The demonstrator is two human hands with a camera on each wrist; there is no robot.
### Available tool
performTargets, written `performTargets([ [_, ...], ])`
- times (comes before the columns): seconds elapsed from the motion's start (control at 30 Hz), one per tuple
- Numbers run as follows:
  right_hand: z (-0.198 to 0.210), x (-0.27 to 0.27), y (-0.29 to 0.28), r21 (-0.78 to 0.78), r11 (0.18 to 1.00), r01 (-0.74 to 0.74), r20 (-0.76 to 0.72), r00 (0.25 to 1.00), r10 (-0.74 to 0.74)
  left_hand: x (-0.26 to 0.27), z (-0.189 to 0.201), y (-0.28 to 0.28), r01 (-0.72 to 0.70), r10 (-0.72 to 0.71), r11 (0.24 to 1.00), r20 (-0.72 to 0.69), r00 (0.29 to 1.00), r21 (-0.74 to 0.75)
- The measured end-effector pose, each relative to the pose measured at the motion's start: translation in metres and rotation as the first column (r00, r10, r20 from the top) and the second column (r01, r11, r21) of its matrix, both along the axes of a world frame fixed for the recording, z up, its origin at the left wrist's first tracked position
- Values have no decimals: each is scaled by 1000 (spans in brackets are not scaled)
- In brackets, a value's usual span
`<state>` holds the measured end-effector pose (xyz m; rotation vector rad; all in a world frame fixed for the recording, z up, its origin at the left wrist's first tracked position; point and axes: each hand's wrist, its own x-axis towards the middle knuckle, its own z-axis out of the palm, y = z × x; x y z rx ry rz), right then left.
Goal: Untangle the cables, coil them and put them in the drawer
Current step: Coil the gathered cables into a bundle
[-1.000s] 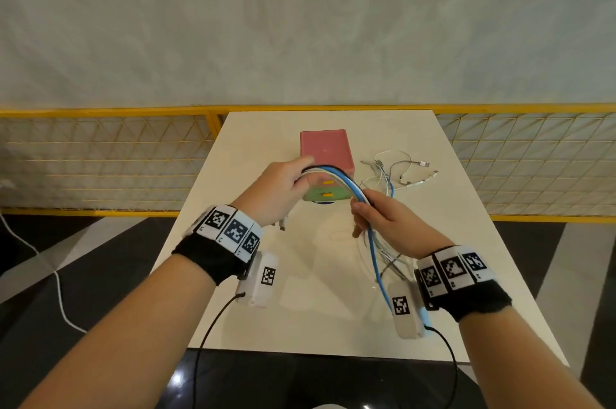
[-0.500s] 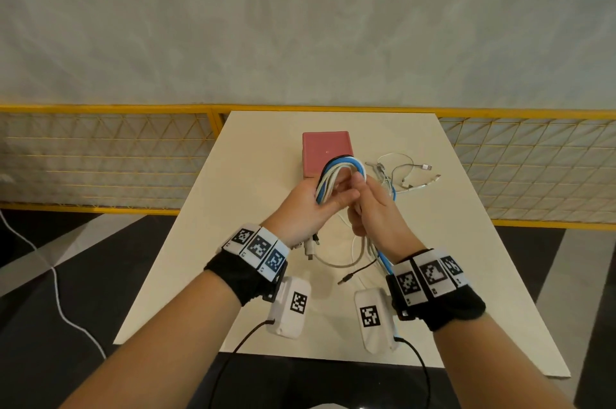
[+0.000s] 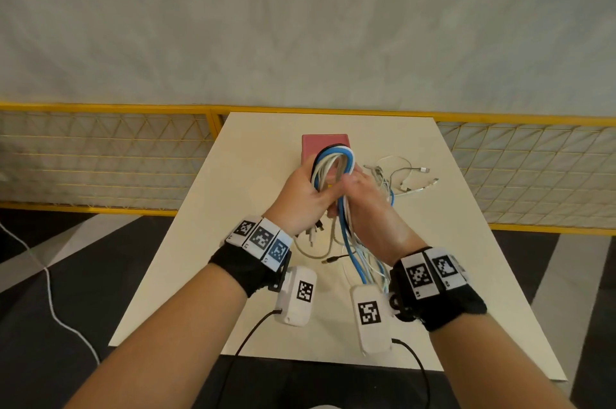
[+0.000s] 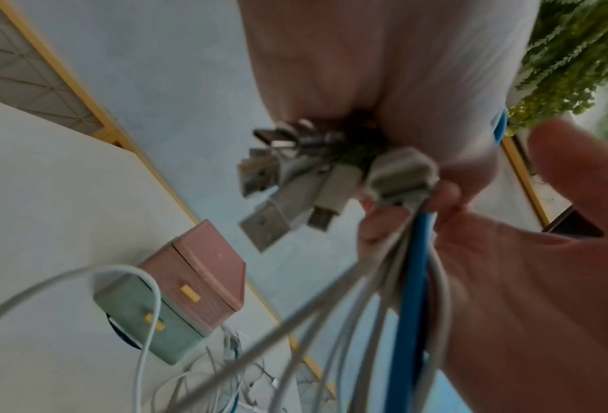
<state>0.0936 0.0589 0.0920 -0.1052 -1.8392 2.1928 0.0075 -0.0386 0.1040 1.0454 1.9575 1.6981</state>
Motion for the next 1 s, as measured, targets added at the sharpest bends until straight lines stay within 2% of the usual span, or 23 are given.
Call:
performTargets([
  [0.13,-15,6,0,355,935,5,81,996,-36,-2,1,1,-127,129,990,-18,991,67],
  [0.27,-25,16,1,418,909,-15,144,988,-49,-10,9,-3,-247,245,964,33,969,94],
  [0.37,-25,12,-5,603,787,-132,243,970,-24,-8,11,-3,-223,209,968,120,971,119],
  [0.47,-22,7,-16,621,774,-122,240,970,-39,-6,12,1,-160,108,975,301,947,153],
  [0.6,-24,4,-21,626,774,-94,175,984,-22,-10,23,-4,-70,-10,978,382,924,195],
  [0.7,-22,2,-16,554,828,-87,167,986,-8,-18,25,-6,-85,-1,976,397,918,198],
  [0.8,-25,3,0,555,816,-163,261,965,16,-26,33,-9,-133,1,944,399,917,303],
  [0.87,-31,5,9,562,802,-203,328,944,9,-30,41,-12,-120,-24,910,339,940,397],
  [0.93,-33,4,17,571,799,-188,354,935,-32,-32,47,-16,-85,-23,902,244,970,423],
  [1.0,-28,2,25,568,809,-153,344,937,-64,-33,48,-19,-37,-76,896,236,969,442],
])
